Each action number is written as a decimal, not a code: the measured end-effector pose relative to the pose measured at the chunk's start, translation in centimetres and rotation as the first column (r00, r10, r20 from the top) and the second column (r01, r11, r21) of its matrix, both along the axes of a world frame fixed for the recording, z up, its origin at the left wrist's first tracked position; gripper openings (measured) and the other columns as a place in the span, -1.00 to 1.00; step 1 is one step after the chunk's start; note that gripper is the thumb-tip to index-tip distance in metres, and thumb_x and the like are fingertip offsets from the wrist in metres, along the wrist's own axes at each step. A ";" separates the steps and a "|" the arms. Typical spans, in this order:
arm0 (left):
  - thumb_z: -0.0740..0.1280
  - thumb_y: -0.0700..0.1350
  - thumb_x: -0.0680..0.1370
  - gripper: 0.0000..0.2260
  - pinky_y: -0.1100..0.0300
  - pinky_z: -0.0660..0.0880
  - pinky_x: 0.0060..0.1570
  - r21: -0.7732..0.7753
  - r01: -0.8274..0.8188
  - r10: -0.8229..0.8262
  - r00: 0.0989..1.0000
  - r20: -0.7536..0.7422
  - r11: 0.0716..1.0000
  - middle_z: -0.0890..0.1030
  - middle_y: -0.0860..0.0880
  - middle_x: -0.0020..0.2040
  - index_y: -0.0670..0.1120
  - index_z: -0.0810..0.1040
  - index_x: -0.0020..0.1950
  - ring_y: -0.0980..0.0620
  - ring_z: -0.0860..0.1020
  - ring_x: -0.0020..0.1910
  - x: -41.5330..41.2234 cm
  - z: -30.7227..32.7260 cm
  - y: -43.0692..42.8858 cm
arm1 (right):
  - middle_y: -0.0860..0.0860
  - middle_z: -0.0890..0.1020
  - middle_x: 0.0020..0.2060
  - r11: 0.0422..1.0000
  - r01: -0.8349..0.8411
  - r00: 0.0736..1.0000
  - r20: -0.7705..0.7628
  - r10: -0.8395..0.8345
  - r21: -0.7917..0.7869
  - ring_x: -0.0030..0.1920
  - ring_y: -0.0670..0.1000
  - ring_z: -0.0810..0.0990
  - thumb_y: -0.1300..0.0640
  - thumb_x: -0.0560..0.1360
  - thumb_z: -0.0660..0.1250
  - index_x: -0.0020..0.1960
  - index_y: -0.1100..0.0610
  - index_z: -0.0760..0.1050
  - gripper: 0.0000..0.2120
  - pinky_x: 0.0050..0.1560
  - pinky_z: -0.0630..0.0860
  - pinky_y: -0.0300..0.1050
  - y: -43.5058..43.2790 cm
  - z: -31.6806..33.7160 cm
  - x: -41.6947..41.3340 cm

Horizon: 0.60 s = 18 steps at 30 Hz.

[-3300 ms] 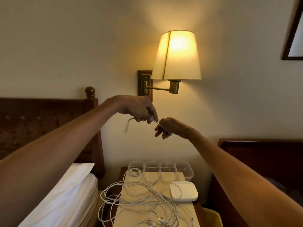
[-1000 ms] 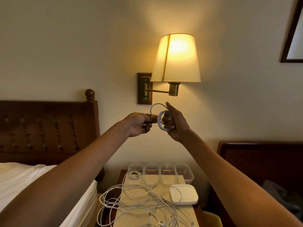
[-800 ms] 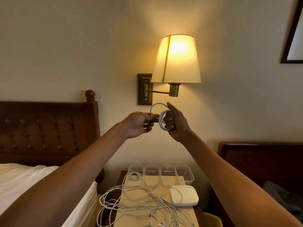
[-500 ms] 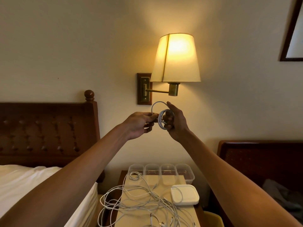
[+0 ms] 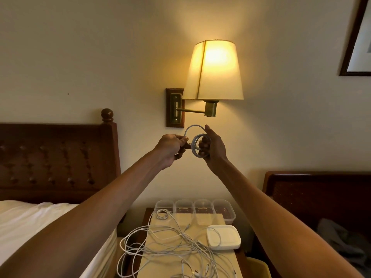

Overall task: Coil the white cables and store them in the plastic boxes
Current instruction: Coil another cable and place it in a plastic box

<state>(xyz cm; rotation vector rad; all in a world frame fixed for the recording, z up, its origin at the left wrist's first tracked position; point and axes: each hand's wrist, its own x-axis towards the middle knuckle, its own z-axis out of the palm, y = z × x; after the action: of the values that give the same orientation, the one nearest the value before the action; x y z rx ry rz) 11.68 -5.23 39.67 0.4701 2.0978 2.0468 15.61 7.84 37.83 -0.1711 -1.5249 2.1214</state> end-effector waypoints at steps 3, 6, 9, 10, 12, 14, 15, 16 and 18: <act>0.29 -0.21 0.63 -0.85 0.12 0.48 -0.12 0.016 0.025 -0.026 0.998 0.062 1.000 0.65 -0.15 0.02 -0.19 0.61 0.14 -0.04 0.51 -0.04 -0.2 0.0 -0.5 | 0.00 0.30 -0.48 1.000 -0.016 1.000 0.005 0.016 -0.001 -0.41 -0.03 0.28 -0.10 0.60 0.21 -0.33 0.14 0.31 -0.57 -0.33 0.29 -0.13 0.3 -0.2 -0.1; 0.30 -0.24 0.61 -0.84 0.13 0.46 -0.16 0.079 0.060 -0.070 0.989 0.134 0.995 0.64 -0.13 -0.01 -0.22 0.63 0.13 -0.05 0.50 -0.04 -0.1 0.0 -0.8 | 0.00 0.28 -0.48 0.992 -0.123 0.992 -0.008 0.123 -0.033 -0.44 -0.04 0.26 -0.11 0.61 0.19 -0.36 0.13 0.28 -0.54 -0.35 0.28 -0.15 0.2 -0.4 0.0; 0.28 -0.30 0.60 -0.83 0.16 0.47 -0.18 0.143 0.112 -0.136 0.975 0.174 0.983 0.62 -0.15 -0.02 -0.25 0.63 0.13 -0.05 0.51 -0.06 0.1 -0.1 -0.8 | 0.00 0.29 -0.51 0.991 -0.126 0.992 -0.023 0.125 -0.053 -0.46 -0.06 0.28 -0.10 0.61 0.18 -0.36 0.14 0.31 -0.54 -0.35 0.30 -0.15 -0.1 -0.4 0.0; 0.29 -0.31 0.59 -0.83 0.16 0.48 -0.18 0.151 0.126 -0.152 0.973 0.174 0.981 0.62 -0.15 -0.02 -0.26 0.62 0.13 -0.04 0.52 -0.07 0.2 0.0 -0.9 | 0.00 0.31 -0.51 0.991 -0.116 0.993 -0.030 0.114 -0.067 -0.45 -0.05 0.30 -0.09 0.61 0.19 -0.34 0.16 0.34 -0.56 -0.34 0.31 -0.15 -0.1 -0.4 -0.1; 0.30 -0.26 0.59 -0.84 0.15 0.48 -0.16 0.149 0.144 -0.168 0.972 0.163 0.978 0.62 -0.15 -0.02 -0.25 0.63 0.12 -0.04 0.52 -0.07 0.3 0.2 -0.9 | 0.00 0.35 -0.50 0.992 -0.089 0.996 -0.038 0.086 -0.093 -0.44 -0.05 0.34 -0.08 0.60 0.21 -0.28 0.17 0.39 -0.60 -0.33 0.35 -0.15 -0.1 -0.3 -0.2; 0.32 -0.18 0.58 -0.84 0.12 0.46 -0.11 0.113 0.167 -0.182 0.973 0.144 0.979 0.61 -0.14 -0.01 -0.21 0.62 0.08 -0.05 0.50 -0.05 0.3 0.5 -1.0 | -0.01 0.39 -0.49 0.993 -0.060 0.998 -0.036 0.057 -0.099 -0.42 -0.05 0.37 -0.08 0.60 0.22 -0.24 0.17 0.41 -0.62 -0.30 0.37 -0.14 0.0 -0.3 -0.3; 0.34 -0.14 0.56 -0.84 0.10 0.45 -0.09 0.076 0.186 -0.195 0.973 0.123 0.980 0.61 -0.12 -0.01 -0.18 0.62 0.06 -0.04 0.49 -0.03 0.2 0.6 -1.1 | -0.01 0.39 -0.49 0.995 -0.048 0.998 -0.034 0.045 -0.091 -0.41 -0.05 0.37 -0.08 0.60 0.22 -0.24 0.17 0.41 -0.62 -0.29 0.37 -0.13 0.1 -0.3 -0.4; 0.36 -0.10 0.53 -0.83 0.08 0.44 -0.07 0.028 0.208 -0.209 0.973 0.097 0.978 0.61 -0.11 0.01 -0.15 0.61 0.05 -0.04 0.49 -0.01 0.2 0.7 -1.1 | -0.01 0.39 -0.48 0.996 -0.037 0.999 -0.033 0.035 -0.078 -0.40 -0.04 0.37 -0.09 0.60 0.22 -0.24 0.17 0.40 -0.62 -0.28 0.37 -0.13 0.2 -0.2 -0.4; 0.41 -0.06 0.49 -0.80 0.06 0.42 -0.05 -0.069 0.224 -0.222 0.974 0.044 0.972 0.62 -0.08 0.02 -0.14 0.61 0.05 -0.04 0.49 0.02 0.2 0.8 -1.1 | 0.00 0.38 -0.46 0.999 -0.017 0.999 -0.030 0.015 -0.049 -0.38 -0.04 0.36 -0.10 0.60 0.20 -0.24 0.17 0.39 -0.61 -0.26 0.37 -0.11 0.2 -0.2 -0.4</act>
<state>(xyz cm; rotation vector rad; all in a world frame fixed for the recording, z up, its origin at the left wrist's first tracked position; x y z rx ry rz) 11.92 -6.38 40.46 0.6215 1.9902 1.8336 15.24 8.08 37.66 -0.1451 -1.4628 2.1662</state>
